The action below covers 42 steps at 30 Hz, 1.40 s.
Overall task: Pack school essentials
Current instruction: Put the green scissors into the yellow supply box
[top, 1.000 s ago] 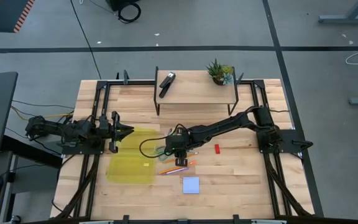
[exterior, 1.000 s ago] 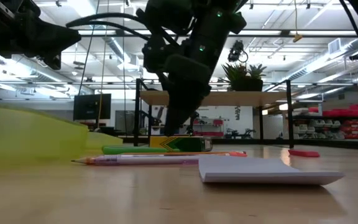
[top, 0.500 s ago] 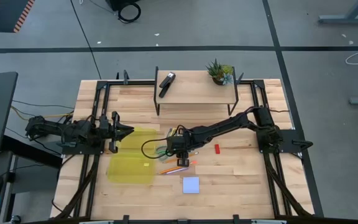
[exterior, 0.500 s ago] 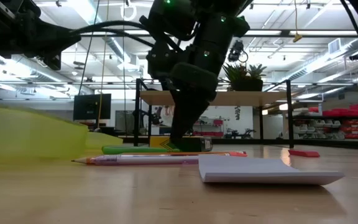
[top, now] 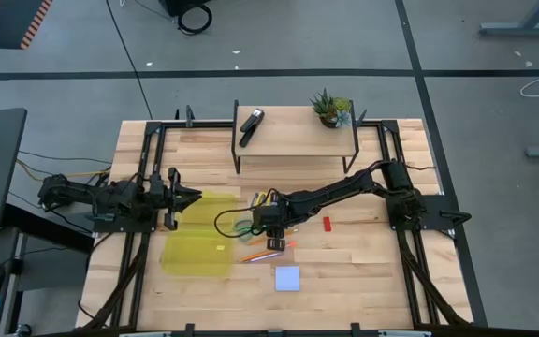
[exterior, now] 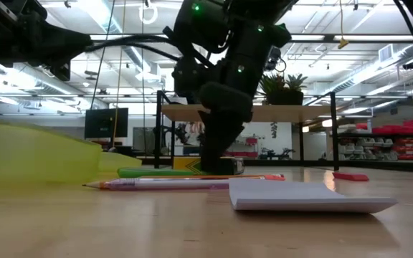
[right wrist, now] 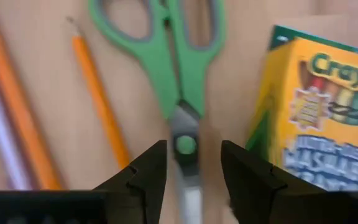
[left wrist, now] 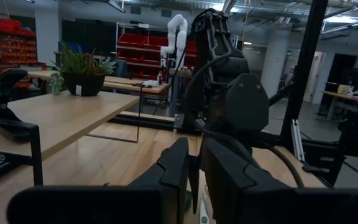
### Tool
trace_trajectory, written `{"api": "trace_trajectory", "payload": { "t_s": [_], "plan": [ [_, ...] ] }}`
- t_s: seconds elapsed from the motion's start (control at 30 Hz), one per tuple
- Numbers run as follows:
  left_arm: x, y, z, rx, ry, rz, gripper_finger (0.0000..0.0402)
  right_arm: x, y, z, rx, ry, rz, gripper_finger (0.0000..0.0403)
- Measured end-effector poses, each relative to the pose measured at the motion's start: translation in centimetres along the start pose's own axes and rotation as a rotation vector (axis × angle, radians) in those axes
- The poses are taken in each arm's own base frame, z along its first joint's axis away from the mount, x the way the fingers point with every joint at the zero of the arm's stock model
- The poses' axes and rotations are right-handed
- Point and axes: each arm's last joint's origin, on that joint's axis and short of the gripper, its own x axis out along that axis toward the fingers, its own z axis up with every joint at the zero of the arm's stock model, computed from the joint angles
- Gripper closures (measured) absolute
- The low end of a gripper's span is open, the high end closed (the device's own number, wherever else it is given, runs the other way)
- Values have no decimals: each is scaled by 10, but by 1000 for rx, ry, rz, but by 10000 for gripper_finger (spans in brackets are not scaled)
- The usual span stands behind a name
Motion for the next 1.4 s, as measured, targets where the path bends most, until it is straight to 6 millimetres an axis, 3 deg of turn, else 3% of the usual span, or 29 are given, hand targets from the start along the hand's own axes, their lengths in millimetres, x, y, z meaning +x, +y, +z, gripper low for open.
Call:
{"api": "trace_trajectory", "payload": {
  "t_s": [0.43,0.67,1.07,1.4],
  "plan": [
    [0,2,1,21,-10,55,331,-10,-2,21,9,-66,26,245],
    [0,2,0,22,-8,85,323,7,4,13,-12,-2,-14,244],
    [0,3,-3,35,24,87,236,11,5,7,-55,48,-31,215],
    [0,3,-5,35,41,88,243,14,0,6,-47,50,-13,215]
  ]
}}
